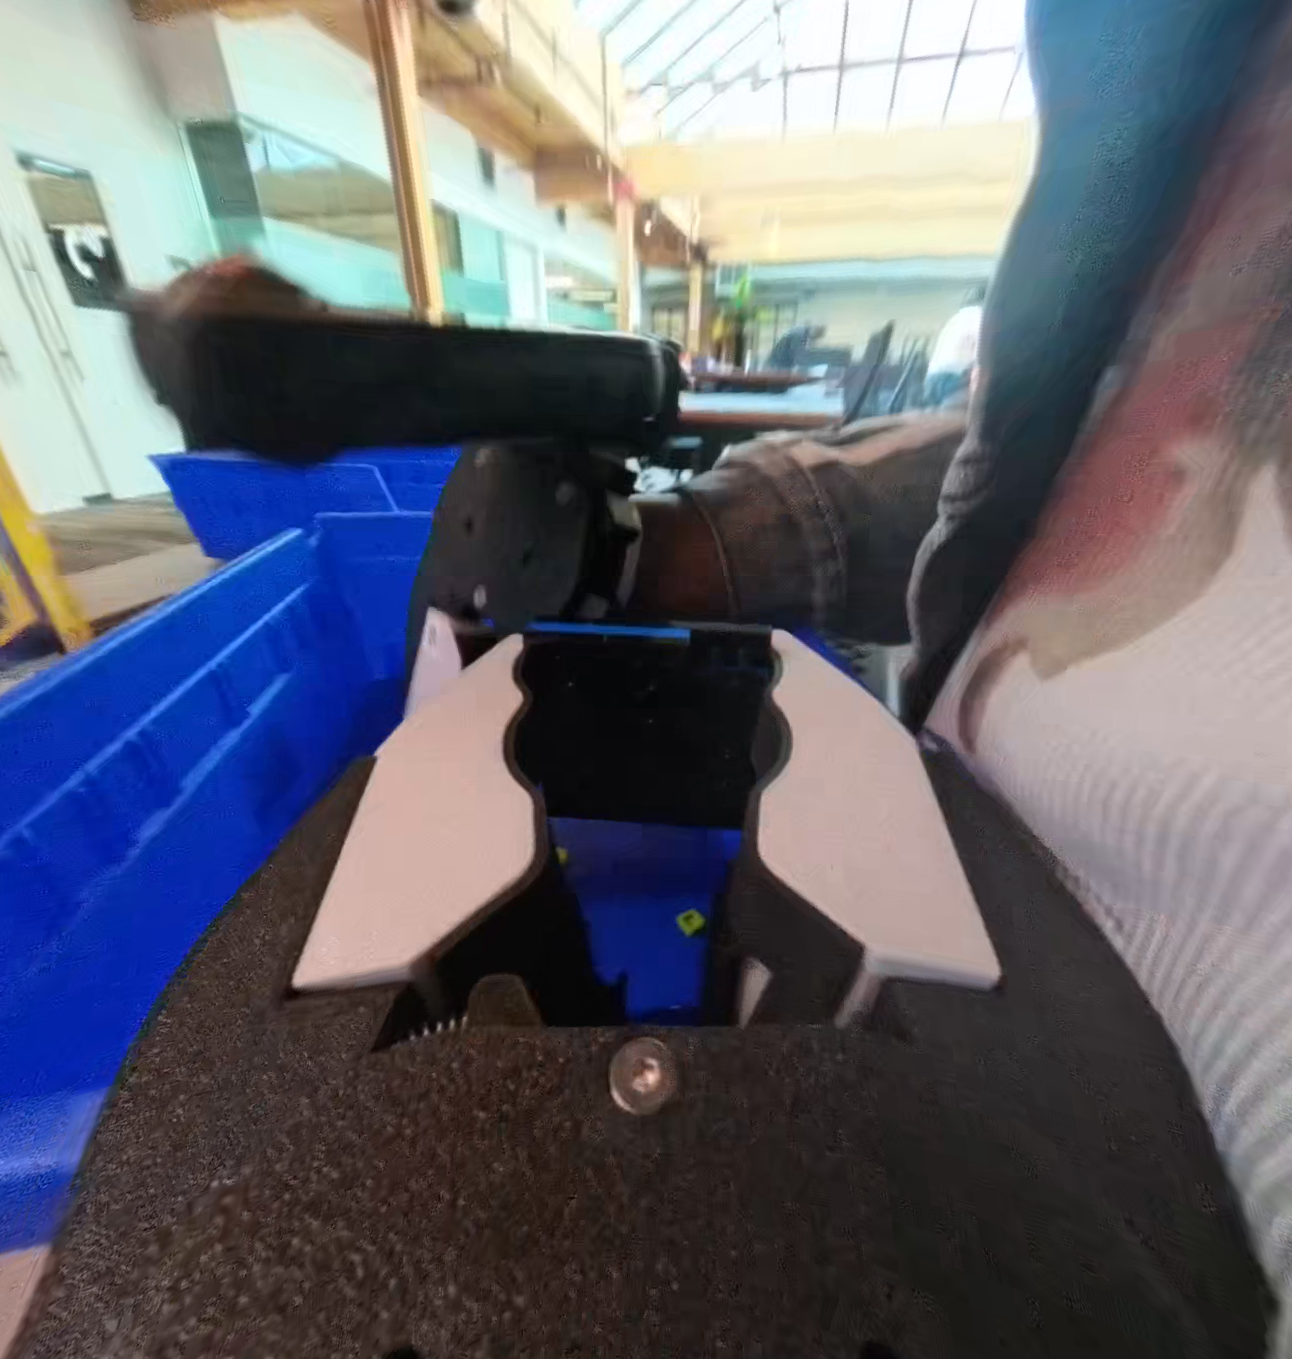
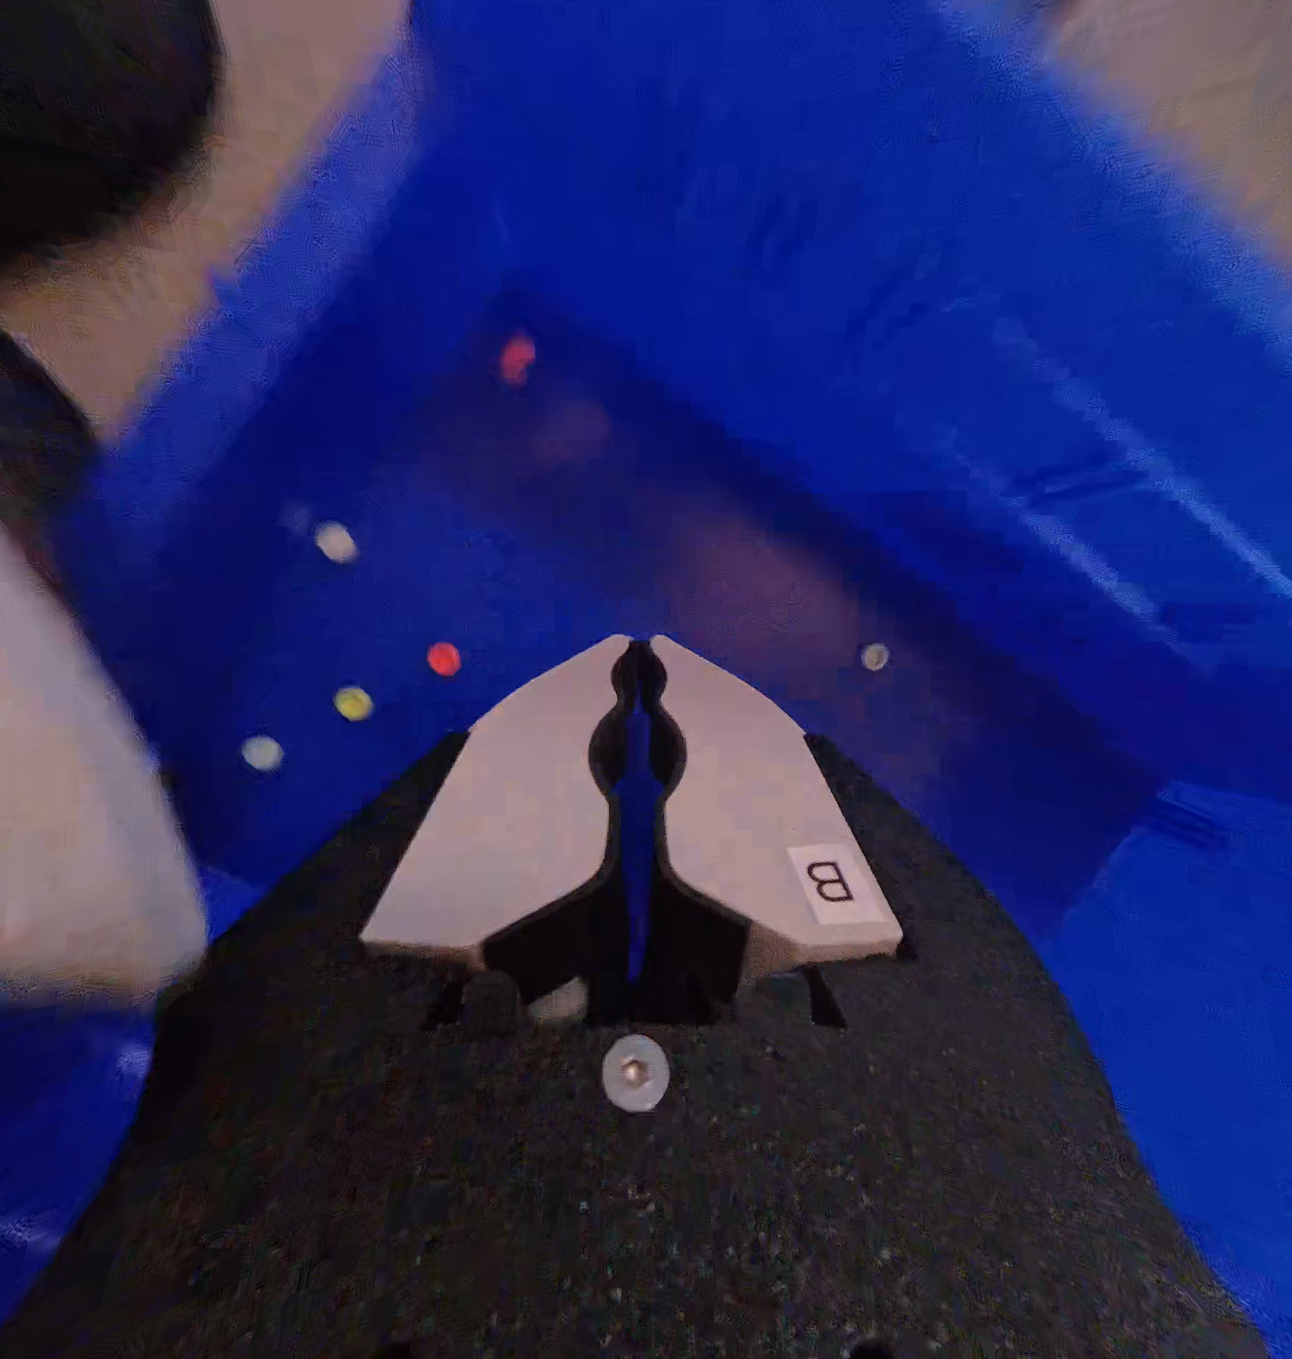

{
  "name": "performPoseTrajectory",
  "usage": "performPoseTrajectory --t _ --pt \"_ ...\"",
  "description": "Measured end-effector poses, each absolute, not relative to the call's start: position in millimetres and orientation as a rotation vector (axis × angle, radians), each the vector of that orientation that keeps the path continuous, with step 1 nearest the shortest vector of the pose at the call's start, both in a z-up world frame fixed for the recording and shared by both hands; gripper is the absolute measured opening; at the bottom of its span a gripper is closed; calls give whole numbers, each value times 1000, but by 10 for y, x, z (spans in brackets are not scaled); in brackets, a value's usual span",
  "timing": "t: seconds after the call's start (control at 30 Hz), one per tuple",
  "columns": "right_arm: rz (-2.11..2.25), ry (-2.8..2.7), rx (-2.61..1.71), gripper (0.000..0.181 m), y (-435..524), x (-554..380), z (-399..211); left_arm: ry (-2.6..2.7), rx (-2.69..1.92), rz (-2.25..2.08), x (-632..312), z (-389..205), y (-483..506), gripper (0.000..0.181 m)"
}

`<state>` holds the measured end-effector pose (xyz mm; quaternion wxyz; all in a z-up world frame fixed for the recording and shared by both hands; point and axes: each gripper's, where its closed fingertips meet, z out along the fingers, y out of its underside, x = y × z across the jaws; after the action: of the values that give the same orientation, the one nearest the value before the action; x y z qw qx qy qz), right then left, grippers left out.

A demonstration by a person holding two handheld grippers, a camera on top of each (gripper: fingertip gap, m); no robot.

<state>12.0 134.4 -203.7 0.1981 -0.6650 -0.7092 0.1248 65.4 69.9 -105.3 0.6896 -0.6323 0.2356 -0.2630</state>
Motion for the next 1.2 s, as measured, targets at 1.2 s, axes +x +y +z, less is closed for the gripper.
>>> performPoseTrajectory --t 1.2 --pt "1436 -1889 -1870 13 636 -79 -1315 240 -1424 -541 106 -1089 851 54"
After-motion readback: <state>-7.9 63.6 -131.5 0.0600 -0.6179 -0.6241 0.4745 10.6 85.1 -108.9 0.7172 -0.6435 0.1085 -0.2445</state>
